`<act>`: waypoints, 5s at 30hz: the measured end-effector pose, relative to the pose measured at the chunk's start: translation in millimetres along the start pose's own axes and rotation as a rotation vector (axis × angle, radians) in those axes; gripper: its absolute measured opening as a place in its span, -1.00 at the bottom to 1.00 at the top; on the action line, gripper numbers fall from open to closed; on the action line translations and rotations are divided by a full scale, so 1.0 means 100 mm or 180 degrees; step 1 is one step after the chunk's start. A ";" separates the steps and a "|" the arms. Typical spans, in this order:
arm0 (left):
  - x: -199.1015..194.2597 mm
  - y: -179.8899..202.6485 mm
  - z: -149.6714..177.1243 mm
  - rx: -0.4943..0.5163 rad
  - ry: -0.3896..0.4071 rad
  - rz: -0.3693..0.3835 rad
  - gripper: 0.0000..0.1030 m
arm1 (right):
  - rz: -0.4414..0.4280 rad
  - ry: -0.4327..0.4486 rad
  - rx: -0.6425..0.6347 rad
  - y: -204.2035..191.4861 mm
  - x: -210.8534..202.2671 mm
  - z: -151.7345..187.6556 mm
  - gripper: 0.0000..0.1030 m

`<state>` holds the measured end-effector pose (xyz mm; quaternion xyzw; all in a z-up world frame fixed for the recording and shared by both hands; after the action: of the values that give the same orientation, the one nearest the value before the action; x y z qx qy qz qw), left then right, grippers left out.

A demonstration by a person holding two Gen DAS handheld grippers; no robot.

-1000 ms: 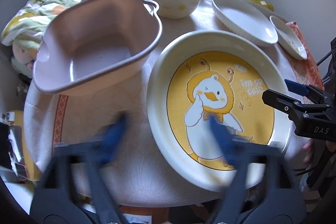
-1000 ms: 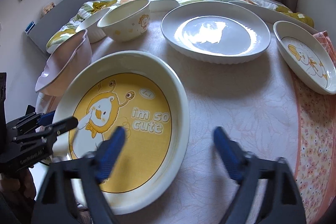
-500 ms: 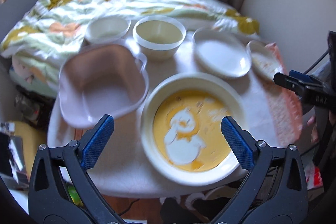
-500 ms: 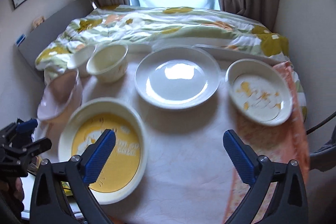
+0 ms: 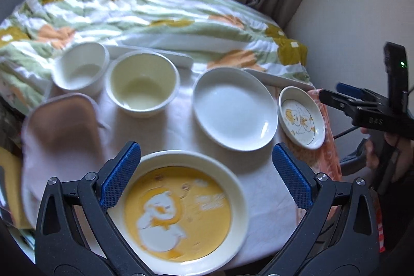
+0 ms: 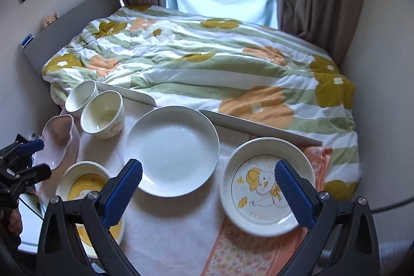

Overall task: Organize plates and bowls
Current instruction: 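Grasp the rim of the plain white plate with both grippers, then lift the white plate and carry it over the yellow duck plate, then lower the white plate onto the yellow plate and open both grippers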

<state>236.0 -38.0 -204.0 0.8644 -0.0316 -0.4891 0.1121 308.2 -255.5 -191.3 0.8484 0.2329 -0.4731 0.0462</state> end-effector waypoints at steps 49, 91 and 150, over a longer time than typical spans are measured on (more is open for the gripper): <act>1.32 0.11 -0.07 -0.0295 -0.0628 -0.0467 -0.72 | -0.1333 -0.1086 -0.0813 0.28 1.54 -0.07 -0.69; 0.23 -1.01 1.18 0.0484 -0.0881 -0.0078 -0.71 | -0.0499 -0.0595 0.0604 -1.38 0.56 1.24 -0.69; 0.23 -0.70 1.15 0.1481 -0.0238 -0.1285 -0.71 | 0.0340 -0.0326 -0.0037 -1.74 0.55 1.37 -0.69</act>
<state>146.2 7.9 -296.1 0.8371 0.0256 -0.5126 -0.1894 149.3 -123.3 -286.8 0.8340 0.1874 -0.5114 0.0882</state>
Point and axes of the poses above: each gripper's, at about its wrist camera, not at the fingertips, and x roughly the way its jaws point, y to its right, z to its underside, the point moved 5 cm from there along x, roughly the way its jaws point, and after that the axes turned 6 degrees about -z, right-handed, at the moved point
